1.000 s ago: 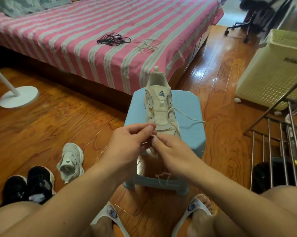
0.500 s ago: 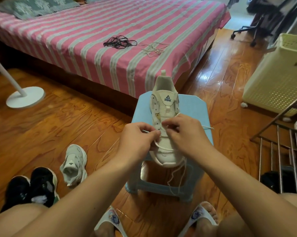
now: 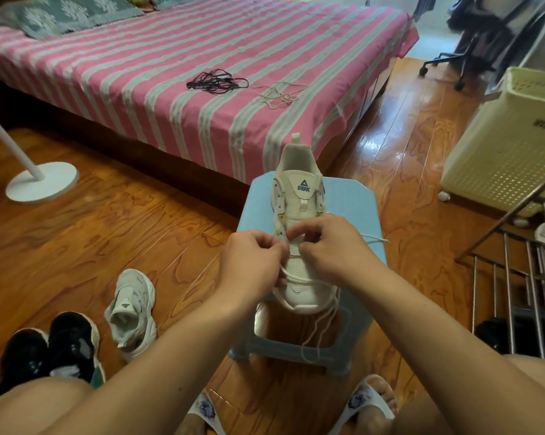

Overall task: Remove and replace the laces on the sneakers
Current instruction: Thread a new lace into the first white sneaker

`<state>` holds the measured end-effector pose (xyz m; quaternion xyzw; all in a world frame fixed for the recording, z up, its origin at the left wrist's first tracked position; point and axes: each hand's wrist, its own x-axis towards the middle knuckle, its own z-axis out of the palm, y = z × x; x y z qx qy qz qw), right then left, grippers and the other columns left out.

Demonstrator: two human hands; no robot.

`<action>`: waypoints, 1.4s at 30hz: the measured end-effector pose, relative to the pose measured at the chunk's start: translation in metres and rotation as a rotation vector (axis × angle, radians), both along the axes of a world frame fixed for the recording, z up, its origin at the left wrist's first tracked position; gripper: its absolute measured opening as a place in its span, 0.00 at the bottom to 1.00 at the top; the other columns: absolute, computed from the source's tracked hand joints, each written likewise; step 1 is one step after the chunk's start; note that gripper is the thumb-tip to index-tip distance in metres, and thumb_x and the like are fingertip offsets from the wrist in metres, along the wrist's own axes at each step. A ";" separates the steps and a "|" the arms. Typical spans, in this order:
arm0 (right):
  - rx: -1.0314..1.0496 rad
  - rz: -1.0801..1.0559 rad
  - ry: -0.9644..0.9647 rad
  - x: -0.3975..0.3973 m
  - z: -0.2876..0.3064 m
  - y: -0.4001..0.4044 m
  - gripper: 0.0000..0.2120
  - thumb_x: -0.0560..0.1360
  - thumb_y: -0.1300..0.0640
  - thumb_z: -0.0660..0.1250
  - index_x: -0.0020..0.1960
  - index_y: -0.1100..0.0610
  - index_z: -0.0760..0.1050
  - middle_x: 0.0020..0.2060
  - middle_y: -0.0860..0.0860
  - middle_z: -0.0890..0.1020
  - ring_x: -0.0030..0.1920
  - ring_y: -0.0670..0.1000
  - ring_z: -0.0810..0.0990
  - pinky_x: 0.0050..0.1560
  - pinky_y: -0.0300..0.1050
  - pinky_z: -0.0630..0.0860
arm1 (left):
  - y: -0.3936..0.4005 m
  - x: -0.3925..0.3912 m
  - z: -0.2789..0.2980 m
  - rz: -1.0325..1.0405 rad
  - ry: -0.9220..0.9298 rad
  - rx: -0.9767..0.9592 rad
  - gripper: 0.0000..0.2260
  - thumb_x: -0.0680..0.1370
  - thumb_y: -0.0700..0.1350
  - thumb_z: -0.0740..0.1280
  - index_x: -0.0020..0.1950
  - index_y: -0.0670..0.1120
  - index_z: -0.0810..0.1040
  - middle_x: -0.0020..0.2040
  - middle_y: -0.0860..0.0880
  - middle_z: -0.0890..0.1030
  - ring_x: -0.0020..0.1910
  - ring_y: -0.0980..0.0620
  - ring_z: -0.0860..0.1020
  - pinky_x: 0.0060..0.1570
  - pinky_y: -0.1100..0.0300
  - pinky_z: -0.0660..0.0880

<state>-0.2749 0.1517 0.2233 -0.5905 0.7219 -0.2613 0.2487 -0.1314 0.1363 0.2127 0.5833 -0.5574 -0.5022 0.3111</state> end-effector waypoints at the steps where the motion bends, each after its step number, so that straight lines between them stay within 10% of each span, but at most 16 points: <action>1: 0.009 -0.005 -0.006 0.001 0.000 -0.001 0.14 0.75 0.62 0.68 0.50 0.45 0.85 0.41 0.43 0.80 0.46 0.47 0.78 0.48 0.41 0.75 | 0.000 -0.001 -0.001 0.014 0.012 0.006 0.07 0.79 0.40 0.72 0.41 0.41 0.83 0.33 0.44 0.84 0.28 0.47 0.82 0.34 0.48 0.84; 11: 0.000 -0.009 -0.013 0.001 -0.001 -0.001 0.13 0.77 0.61 0.68 0.55 0.46 0.84 0.39 0.37 0.70 0.51 0.49 0.75 0.49 0.41 0.71 | -0.005 -0.003 -0.015 0.016 -0.120 -0.115 0.08 0.79 0.48 0.72 0.39 0.49 0.83 0.36 0.51 0.83 0.38 0.49 0.83 0.42 0.45 0.83; 27: 0.040 -0.013 -0.110 -0.002 0.003 0.000 0.14 0.76 0.62 0.65 0.50 0.45 0.85 0.49 0.45 0.82 0.53 0.47 0.78 0.54 0.44 0.76 | 0.003 -0.006 -0.029 0.031 -0.053 -0.289 0.06 0.79 0.50 0.72 0.44 0.51 0.82 0.38 0.54 0.82 0.40 0.56 0.81 0.43 0.46 0.81; 33: -0.014 0.089 0.216 0.005 0.006 -0.001 0.13 0.81 0.53 0.63 0.61 0.43 0.82 0.51 0.48 0.80 0.58 0.53 0.77 0.51 0.41 0.69 | 0.003 -0.006 -0.037 0.049 0.047 -0.348 0.02 0.79 0.46 0.72 0.47 0.50 0.84 0.40 0.56 0.84 0.43 0.55 0.83 0.45 0.45 0.81; 42: 0.126 0.137 0.118 -0.003 0.023 -0.016 0.08 0.79 0.55 0.69 0.55 0.49 0.85 0.51 0.49 0.83 0.55 0.52 0.79 0.59 0.51 0.79 | 0.013 -0.011 -0.035 0.124 -0.017 -0.263 0.02 0.80 0.46 0.72 0.50 0.50 0.84 0.43 0.57 0.84 0.44 0.59 0.82 0.41 0.65 0.79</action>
